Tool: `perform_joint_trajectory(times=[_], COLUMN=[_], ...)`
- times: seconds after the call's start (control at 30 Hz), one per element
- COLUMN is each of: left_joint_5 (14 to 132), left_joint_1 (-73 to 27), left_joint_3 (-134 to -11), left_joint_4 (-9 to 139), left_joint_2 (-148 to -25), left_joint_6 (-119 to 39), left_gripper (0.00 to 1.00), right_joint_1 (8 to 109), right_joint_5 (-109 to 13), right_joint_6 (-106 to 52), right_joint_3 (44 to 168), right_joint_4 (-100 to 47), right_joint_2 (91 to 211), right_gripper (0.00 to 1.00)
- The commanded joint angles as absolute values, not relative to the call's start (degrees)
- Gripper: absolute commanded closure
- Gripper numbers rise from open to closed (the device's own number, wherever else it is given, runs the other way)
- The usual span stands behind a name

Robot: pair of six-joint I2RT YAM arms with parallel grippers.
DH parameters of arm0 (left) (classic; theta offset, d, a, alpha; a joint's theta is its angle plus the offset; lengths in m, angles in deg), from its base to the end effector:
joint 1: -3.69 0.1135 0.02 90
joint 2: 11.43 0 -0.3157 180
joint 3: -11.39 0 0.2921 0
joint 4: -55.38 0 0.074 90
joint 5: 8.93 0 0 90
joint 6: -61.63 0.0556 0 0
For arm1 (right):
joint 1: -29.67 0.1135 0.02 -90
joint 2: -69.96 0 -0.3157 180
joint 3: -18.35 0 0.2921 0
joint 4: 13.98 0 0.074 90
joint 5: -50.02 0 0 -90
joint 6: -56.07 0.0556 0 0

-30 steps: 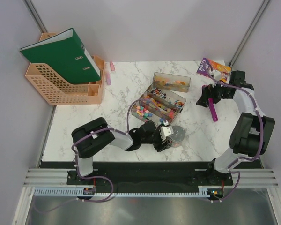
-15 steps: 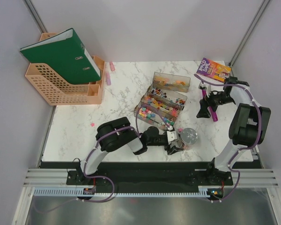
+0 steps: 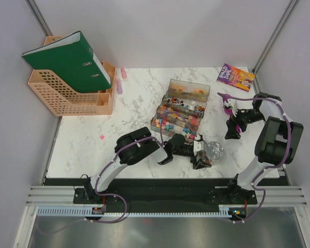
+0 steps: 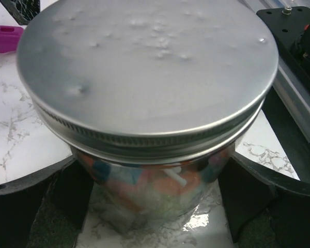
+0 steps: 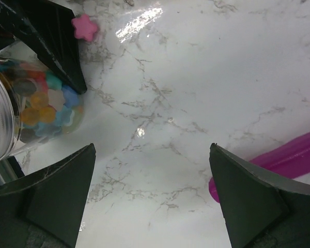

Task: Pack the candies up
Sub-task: Move the packing bottle to the center of the board, then screw the bottle lid onto the packing bottle.

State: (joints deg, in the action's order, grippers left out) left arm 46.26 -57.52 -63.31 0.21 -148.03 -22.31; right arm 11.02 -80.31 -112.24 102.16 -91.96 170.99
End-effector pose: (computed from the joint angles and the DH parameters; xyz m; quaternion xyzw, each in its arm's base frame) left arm 0.2158 -0.4586 0.0587 0.5605 0.4837 -0.4916 0.4585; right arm 0.3420 -0.0775 0.2210 -0.4529 0.8213 0.2602 0.2296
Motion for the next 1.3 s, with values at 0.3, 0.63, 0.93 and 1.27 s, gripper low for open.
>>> perform_joint_trajectory(times=[0.3, 0.63, 0.93, 1.27], left_joint_5=[45.30, 49.52, 52.68, 59.80], left_joint_1=[-57.22, -57.04, -53.35, -53.18], left_joint_3=[-60.05, -60.49, -66.90, -63.13], left_joint_4=[32.34, 34.98, 41.92, 38.58], left_joint_2=[-156.63, -156.63, -161.19, -160.32], left_joint_6=[-16.16, -15.81, -17.21, -16.68], left_gripper=[0.98, 0.98, 0.98, 0.98], right_joint_1=[9.63, 15.34, 18.86, 22.55], right_joint_5=[-78.65, -69.60, -75.48, -77.50], right_joint_6=[-123.29, -138.00, -137.30, -137.12], right_joint_3=[103.14, 98.76, 94.53, 93.92], right_joint_4=[-99.90, -109.59, -109.59, -109.59], right_joint_2=[164.62, 154.26, 149.23, 151.26], right_gripper=[0.02, 0.02, 0.02, 0.02])
